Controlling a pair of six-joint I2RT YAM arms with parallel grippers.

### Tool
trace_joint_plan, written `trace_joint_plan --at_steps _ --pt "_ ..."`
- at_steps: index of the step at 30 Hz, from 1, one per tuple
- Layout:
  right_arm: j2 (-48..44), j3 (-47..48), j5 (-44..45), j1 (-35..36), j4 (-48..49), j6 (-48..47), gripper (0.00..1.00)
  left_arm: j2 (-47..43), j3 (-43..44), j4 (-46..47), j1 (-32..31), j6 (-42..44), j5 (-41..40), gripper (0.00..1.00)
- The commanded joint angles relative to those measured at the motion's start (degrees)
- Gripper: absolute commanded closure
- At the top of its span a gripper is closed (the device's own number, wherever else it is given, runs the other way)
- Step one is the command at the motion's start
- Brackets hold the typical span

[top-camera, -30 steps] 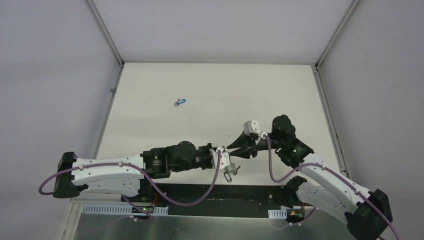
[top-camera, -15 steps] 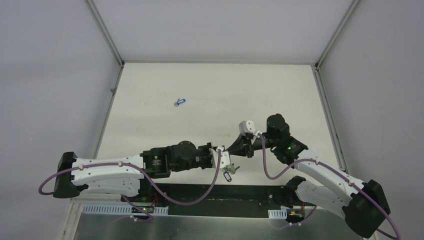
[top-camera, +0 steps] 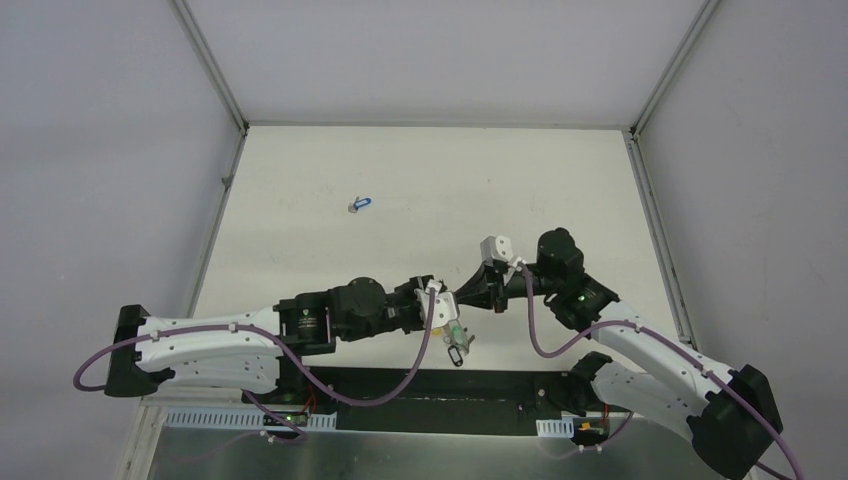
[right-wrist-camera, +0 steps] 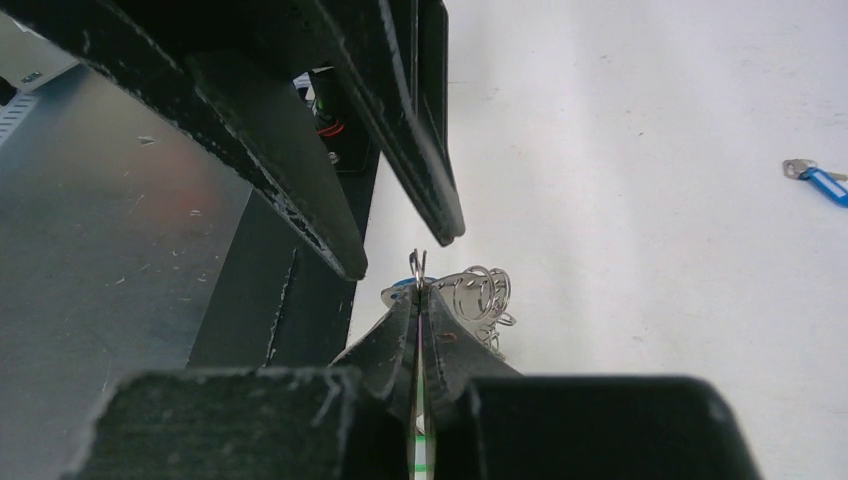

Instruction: Put the keys on the keyring

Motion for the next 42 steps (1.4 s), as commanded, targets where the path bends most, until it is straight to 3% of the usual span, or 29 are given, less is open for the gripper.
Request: trace_joint_plan --at_steps 1,9,17,28,42 --pt "-2.9 0.3 1.3 0.2 5.5 1.6 1.00 -3.2 2.4 2.5 -0.6 -2.5 -2.8 0.63" --pt "-3.0 0.4 1.4 0.2 5.6 2.2 1.00 -9.0 -2.9 3.5 -0.6 -4.4 -3.3 0.62" --pt "-3.0 0.9 -0.7 0.2 5.5 2.4 1.00 -12.6 -10.8 11.9 -0.6 -3.6 -0.7 0.64" --pt "-3.0 0.8 -1.8 0.2 5.6 2.9 1.00 -5.8 -8.8 13.0 -0.6 -6.0 0.1 0.68" --pt "-2.9 0.7 -2.1 0.2 5.6 3.0 1.00 -4.6 -8.5 15.8 -0.6 -7.1 0.0 0.76"
